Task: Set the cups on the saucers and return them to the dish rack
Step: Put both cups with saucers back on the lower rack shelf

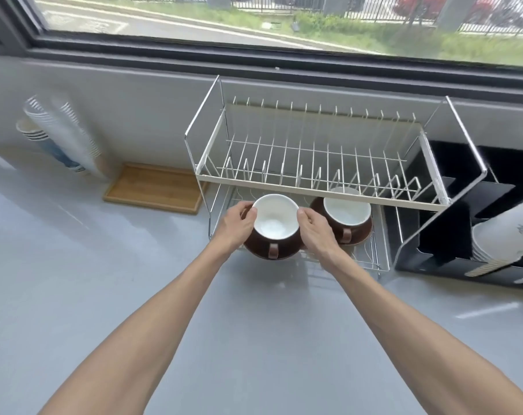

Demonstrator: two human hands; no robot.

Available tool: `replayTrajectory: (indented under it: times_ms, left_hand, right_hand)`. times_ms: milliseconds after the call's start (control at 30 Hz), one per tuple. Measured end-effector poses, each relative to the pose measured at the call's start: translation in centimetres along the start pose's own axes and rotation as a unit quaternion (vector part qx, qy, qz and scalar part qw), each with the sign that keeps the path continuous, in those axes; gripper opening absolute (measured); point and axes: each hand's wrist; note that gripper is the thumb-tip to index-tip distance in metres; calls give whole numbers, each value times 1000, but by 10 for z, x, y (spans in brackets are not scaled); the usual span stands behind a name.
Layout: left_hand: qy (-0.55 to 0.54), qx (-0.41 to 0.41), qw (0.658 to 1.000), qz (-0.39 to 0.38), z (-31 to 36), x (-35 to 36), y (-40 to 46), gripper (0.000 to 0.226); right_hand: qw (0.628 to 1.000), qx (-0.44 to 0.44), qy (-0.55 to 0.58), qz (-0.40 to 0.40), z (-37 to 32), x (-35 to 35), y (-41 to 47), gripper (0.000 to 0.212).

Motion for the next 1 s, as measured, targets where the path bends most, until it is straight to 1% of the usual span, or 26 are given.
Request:
replayTrajectory:
  times_ms: [233, 333, 400, 467, 567, 600, 733, 1000]
  left_hand:
    - [24, -10, 1000, -3, -8, 1, 37, 39]
    - [25, -34, 999, 2, -9, 2, 49, 44]
    - [31, -55, 998, 8, -10, 2, 57, 44]
    - [26, -69, 997, 12, -11, 1, 64, 43]
    - [20, -84, 996, 19, -13, -1, 72, 47]
    - [17, -84, 996, 22, -15, -1, 74, 48]
    - [21, -82, 996, 25, -15, -2, 78, 40]
    - [24, -70, 997, 25, -14, -3, 78, 36]
  right_hand:
    - [1000, 7, -23, -4, 1, 14, 34, 46]
    - [999, 32, -31, 3, -2, 19, 46, 40]
    - [999, 45, -26, 5, -5, 23, 52, 39]
    - [999, 39, -4, -7, -6, 25, 58, 30]
    - [999, 29, 12, -18, -10, 25, 59, 43]
    - [999, 31, 13, -17, -12, 25, 59, 44]
    - [999, 32, 23, -18, -16, 28, 59, 44]
    - [999, 35, 16, -21, -20, 28, 60, 46]
Point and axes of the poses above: each hand's wrist, its own y-axis towards the middle knuckle, its own x-axis out of the palm, z = x × y, and after that the axes turned 2 degrees about z, right-handed
